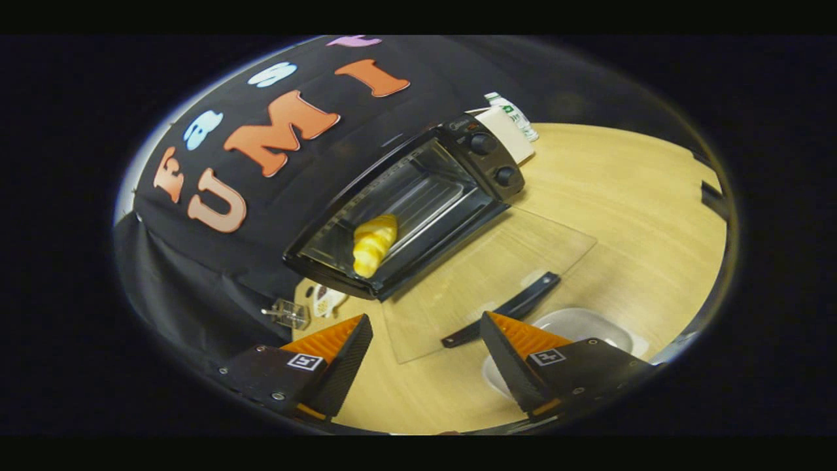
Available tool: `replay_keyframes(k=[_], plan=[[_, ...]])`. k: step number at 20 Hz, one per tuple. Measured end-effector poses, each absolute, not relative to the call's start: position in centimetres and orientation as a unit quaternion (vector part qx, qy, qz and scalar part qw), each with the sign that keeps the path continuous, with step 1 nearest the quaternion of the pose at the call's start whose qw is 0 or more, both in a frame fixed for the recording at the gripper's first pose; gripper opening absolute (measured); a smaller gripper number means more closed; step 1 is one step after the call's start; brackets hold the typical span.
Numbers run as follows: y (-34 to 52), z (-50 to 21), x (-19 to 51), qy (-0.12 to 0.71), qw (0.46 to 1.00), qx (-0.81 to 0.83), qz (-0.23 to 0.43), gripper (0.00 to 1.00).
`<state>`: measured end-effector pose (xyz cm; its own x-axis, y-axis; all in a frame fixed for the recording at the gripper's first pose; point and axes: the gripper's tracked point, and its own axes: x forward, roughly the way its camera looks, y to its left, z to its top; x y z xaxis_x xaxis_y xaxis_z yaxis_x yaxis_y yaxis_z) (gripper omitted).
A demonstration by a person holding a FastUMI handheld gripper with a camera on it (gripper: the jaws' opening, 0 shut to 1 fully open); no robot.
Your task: Open the toaster oven, put the food inside, and close the toaster oven door.
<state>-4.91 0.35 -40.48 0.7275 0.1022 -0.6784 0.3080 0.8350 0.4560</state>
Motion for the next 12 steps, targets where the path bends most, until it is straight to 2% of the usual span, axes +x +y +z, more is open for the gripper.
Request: replay_keyframes(k=[8,12], plan=[[-2.2,-42.5,-7.9,0.417,0.907,0.037,-0.042,0.99],[-2.2,-44.5,-7.6,0.441,0.897,0.003,-0.028,0.99]])
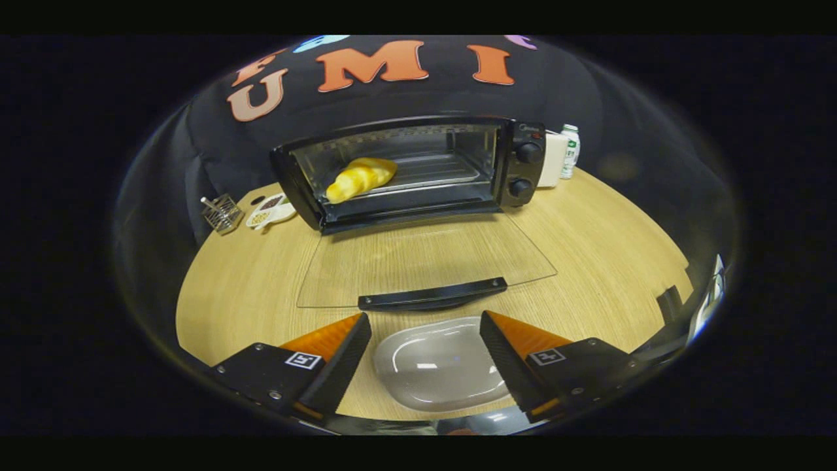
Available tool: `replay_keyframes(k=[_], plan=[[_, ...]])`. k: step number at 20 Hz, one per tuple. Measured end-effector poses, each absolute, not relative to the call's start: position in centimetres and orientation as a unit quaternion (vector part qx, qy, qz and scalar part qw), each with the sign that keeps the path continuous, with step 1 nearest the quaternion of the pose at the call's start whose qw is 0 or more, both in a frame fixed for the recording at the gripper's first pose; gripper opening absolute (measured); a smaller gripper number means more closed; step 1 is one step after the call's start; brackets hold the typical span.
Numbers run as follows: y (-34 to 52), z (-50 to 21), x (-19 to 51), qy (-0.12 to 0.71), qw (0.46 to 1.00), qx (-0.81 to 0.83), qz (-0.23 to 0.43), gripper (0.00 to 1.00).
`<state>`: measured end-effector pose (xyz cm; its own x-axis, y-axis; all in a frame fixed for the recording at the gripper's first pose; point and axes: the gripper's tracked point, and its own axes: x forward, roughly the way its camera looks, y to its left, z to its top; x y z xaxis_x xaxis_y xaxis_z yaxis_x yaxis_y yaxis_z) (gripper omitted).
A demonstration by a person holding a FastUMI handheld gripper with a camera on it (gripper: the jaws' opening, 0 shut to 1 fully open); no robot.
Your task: Open the toaster oven, put the food inside, and close the toaster oven door.
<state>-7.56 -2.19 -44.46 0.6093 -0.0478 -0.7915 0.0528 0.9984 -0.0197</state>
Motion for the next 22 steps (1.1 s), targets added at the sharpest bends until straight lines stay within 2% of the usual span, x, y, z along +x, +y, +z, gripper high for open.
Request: replay_keyframes(k=[10,22], plan=[[-2.6,-47.7,-5.7,0.469,0.882,-0.045,0.001,1.0],[-2.2,-43.7,-4.8,0.433,0.901,-0.02,-0.011,1.0]])
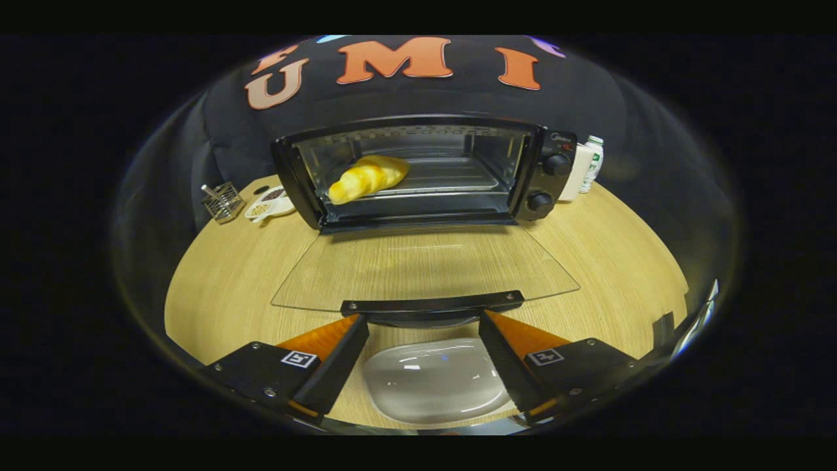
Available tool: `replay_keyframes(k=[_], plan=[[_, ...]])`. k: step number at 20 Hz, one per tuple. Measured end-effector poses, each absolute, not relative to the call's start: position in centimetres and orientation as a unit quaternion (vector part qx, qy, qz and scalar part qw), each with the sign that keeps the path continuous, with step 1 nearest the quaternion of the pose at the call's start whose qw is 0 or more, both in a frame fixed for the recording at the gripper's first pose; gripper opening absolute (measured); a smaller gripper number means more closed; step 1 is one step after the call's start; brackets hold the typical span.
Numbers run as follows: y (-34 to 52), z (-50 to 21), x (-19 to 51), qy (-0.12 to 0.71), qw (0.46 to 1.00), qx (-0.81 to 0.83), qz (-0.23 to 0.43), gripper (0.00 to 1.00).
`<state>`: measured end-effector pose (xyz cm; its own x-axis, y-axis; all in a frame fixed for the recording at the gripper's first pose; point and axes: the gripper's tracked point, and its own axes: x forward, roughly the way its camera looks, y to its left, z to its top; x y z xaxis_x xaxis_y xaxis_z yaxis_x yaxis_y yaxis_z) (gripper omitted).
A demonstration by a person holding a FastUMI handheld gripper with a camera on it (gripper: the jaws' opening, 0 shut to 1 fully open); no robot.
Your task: Open the toaster oven, put the food inside, and close the toaster oven door.
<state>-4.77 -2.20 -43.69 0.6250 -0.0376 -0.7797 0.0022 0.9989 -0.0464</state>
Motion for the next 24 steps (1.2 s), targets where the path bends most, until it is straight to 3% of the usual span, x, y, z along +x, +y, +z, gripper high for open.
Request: replay_keyframes(k=[24], plan=[[-2.2,-33.6,2.9,0.315,0.948,0.037,-0.008,1.0]])
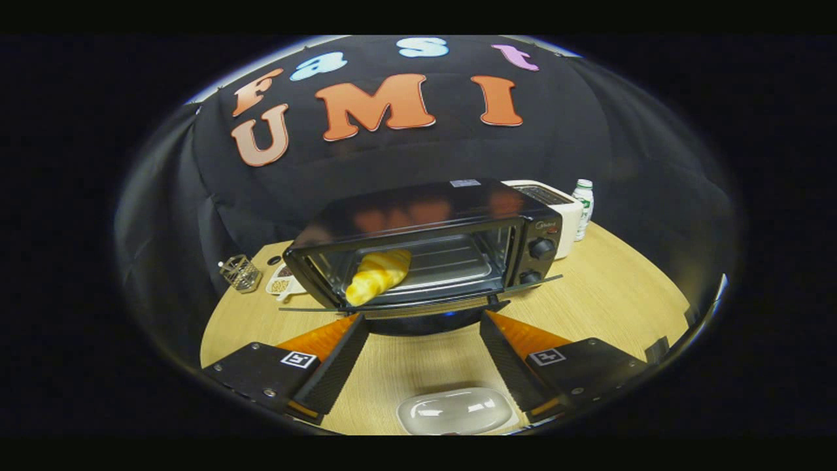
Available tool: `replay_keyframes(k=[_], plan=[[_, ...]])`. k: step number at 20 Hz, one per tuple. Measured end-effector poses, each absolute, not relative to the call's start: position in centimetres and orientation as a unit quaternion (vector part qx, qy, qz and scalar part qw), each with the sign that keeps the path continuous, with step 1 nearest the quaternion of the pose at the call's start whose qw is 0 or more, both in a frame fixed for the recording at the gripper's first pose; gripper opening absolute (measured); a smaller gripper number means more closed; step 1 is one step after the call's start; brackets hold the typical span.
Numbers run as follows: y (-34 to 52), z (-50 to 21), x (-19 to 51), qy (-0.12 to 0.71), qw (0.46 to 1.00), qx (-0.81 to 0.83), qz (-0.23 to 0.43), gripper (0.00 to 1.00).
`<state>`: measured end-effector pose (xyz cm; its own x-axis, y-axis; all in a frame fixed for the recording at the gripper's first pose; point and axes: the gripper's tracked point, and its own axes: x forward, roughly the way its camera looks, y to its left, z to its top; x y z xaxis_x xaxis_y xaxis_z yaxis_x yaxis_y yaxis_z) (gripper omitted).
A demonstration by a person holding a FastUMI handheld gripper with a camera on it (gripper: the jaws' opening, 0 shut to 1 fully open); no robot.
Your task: Open the toaster oven, put the food inside, and close the toaster oven door.
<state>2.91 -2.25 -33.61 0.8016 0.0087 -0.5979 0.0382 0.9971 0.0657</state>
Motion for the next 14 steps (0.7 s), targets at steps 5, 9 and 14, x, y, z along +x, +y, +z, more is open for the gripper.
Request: replay_keyframes(k=[5,9,14], plan=[[-1.9,-32.3,5.1,0.3,0.953,0.043,-0.003,1.0],[-1.6,-31.9,7.0,0.291,0.955,0.049,-0.001,1.0],[-2.8,-31.7,9.0,0.29,0.956,0.043,-0.023,1.0]])
